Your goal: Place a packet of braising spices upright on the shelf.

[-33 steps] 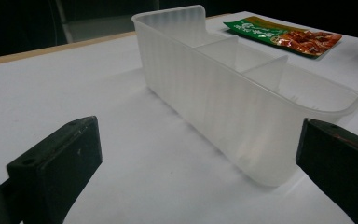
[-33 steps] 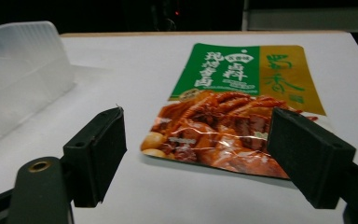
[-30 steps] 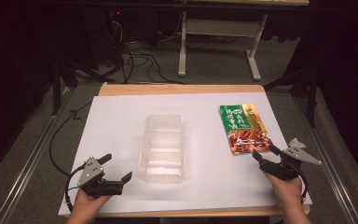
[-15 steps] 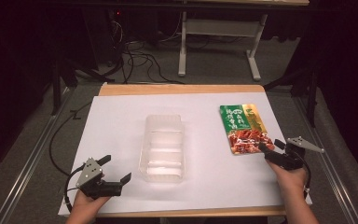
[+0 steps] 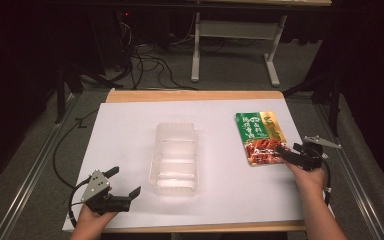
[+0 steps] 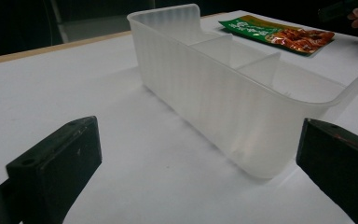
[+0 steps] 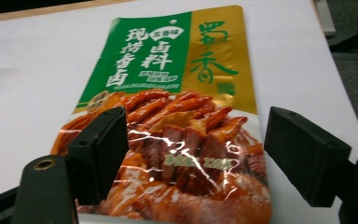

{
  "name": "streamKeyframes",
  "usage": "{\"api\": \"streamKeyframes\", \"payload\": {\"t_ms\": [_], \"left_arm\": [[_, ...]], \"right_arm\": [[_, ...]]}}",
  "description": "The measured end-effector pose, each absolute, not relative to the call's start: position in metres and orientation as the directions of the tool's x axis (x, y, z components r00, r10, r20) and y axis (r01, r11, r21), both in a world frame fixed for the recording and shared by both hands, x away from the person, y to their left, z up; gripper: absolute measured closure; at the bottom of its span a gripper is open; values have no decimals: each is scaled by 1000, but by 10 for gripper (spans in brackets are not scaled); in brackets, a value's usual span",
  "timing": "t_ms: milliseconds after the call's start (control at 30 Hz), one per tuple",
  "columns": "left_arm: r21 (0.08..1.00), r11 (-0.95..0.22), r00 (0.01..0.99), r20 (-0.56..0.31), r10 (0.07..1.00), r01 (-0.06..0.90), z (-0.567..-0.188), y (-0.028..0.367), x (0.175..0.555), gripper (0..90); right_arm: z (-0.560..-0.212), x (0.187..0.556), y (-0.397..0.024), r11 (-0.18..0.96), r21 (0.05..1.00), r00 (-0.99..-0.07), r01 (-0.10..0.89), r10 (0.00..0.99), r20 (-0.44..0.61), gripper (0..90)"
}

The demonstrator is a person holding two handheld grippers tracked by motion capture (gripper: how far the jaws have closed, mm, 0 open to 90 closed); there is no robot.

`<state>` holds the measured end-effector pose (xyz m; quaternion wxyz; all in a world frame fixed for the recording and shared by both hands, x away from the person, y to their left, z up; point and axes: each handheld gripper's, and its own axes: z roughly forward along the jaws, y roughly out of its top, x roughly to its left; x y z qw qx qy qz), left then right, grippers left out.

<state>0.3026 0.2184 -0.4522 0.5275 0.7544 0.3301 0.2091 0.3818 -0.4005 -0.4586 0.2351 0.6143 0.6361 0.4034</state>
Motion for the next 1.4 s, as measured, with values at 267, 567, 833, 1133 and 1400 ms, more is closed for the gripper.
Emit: {"api": "streamKeyframes", "payload": {"t_ms": [267,567,833,1133,1400], "left_arm": [[935,-227,701,-32,713,273,-452,218,302,6],[933,-235,706,-27,708,271,-453,217,302,6],[934,-235,709,-28,705,270,-453,217,302,6],[932,-242,715,-27,699,271,-453,216,302,6],[931,-242,712,-26,702,273,-453,216,302,7]], "right_arm": [[-465,391,-412,-134,748,-84,650,965,247,236],[-473,391,-420,-193,712,-76,675,942,327,301],[-474,384,-420,-221,714,-130,664,907,401,439],[-476,370,-408,-193,740,-144,644,920,365,820],[-474,362,-397,-92,759,-183,644,945,270,900]]}}
